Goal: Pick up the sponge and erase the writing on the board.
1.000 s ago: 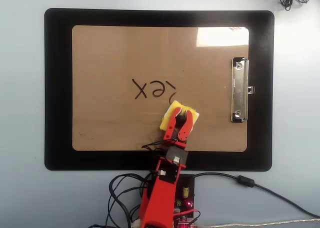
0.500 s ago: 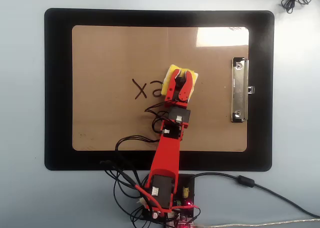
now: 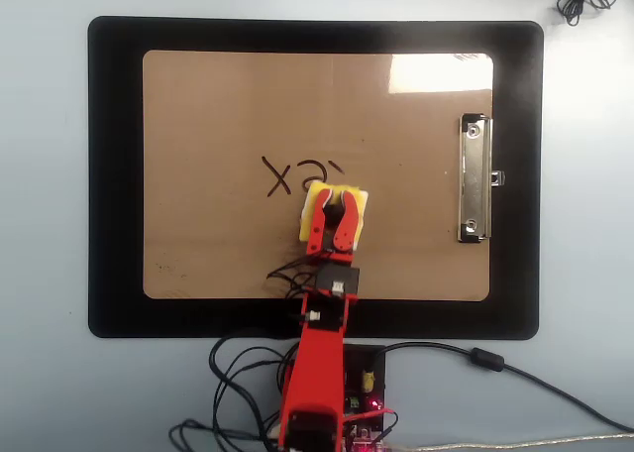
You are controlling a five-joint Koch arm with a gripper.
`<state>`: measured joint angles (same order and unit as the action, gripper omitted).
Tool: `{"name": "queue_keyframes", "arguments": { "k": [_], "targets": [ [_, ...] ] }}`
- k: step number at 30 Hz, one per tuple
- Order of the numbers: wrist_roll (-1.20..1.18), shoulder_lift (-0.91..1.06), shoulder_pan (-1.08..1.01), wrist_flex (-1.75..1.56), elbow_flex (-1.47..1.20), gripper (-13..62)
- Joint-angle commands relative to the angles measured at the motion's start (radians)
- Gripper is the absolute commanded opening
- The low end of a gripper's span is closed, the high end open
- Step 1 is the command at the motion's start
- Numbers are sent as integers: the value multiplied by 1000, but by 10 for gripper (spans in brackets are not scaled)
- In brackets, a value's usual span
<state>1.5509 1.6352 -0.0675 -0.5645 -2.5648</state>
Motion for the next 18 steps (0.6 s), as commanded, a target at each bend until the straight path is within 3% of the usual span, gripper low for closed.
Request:
{"name": "queue_keyframes", "arguments": {
  "k": [1,5,8,18],
  "targets": [
    [35,-150,-6,-41,141,-81],
    [37,-482,-12,-41,517,-81],
    [37,-545,-14,-44,561,-81],
    [35,104,2,-83,-150,-81]
  ]
}}
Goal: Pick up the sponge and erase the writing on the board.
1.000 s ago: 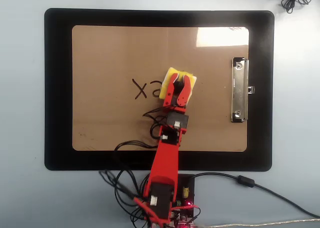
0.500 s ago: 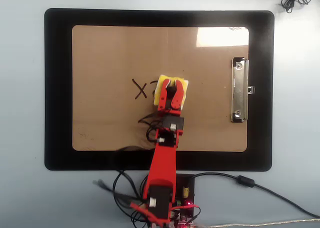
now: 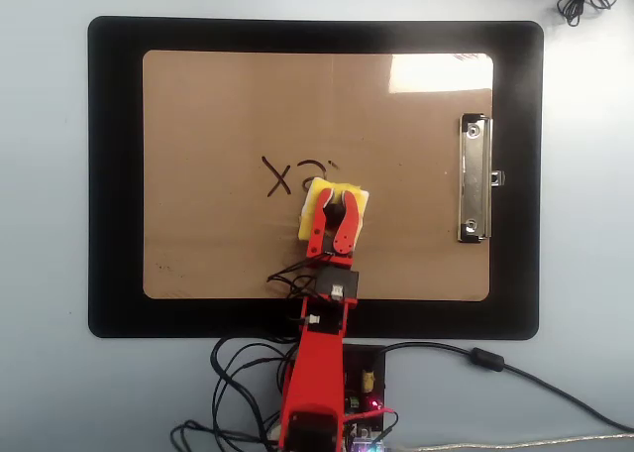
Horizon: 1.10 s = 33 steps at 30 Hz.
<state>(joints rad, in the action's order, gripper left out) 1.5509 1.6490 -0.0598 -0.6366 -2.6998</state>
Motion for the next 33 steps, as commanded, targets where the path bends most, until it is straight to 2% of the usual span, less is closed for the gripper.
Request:
{"name": "queue_keyframes", "arguments": {
  "k": [1,4,9,12,15,22,25,28,33],
  "targets": [
    [35,106,-2,-9,-18,-81],
    [38,6,74,-14,46,-81],
    [43,-431,117,-18,511,-81],
    [44,-560,112,-15,650,-81],
    [46,-495,104,-17,571,-81],
    [43,75,91,-9,-28,-81],
    [44,147,98,17,-64,-81],
    [46,-28,103,28,98,-81],
    [48,-491,144,25,575,-81]
  ]
}}
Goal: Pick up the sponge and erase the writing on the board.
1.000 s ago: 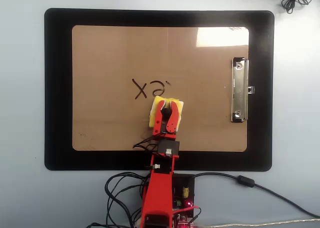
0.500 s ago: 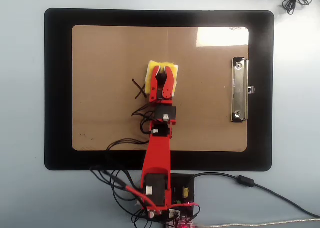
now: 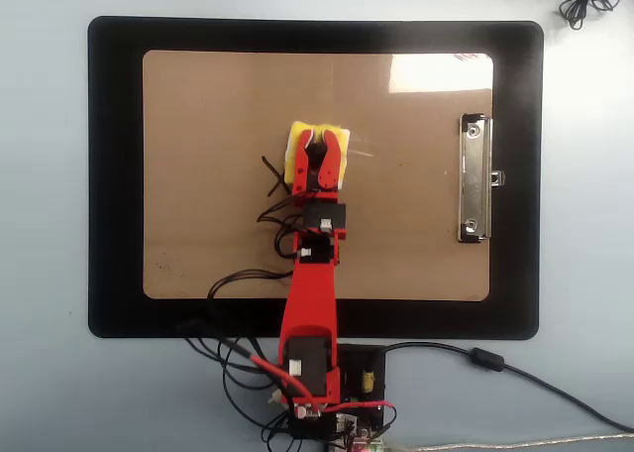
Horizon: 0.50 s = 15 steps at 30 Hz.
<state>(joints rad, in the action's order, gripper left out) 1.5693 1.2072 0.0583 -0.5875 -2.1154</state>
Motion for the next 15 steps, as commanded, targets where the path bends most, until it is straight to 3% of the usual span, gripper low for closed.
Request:
{"name": "queue_keyframes", "arguments": {
  "k": [1,5,11,15],
  "targets": [
    [29,-104,26,-23,58,-81],
    [29,-83,23,-21,38,-81],
    [28,370,49,-17,-460,-81],
    [28,578,112,-15,-621,-81]
  ]
}}
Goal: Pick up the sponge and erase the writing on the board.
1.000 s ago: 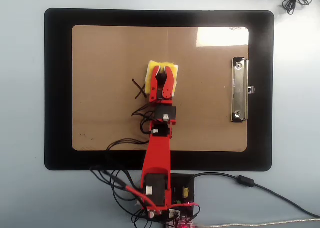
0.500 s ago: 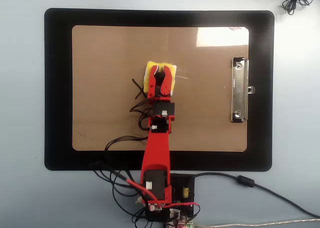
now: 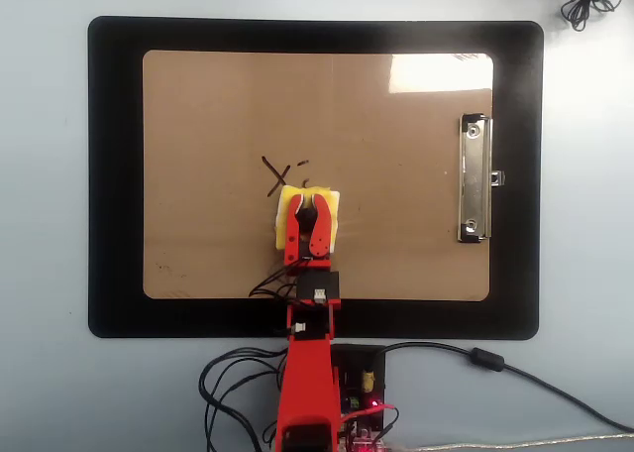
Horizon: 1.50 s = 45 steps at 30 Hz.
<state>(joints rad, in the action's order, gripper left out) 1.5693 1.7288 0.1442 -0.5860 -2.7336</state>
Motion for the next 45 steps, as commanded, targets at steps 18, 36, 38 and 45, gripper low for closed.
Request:
{"name": "queue_keyframes", "arguments": {
  "k": [18,36,38,45],
  "targets": [
    [37,-190,26,-35,153,-81],
    [49,-675,81,-34,709,-81],
    [54,-588,83,-35,592,-81],
    [71,-18,172,-28,-8,-81]
  ]
}}
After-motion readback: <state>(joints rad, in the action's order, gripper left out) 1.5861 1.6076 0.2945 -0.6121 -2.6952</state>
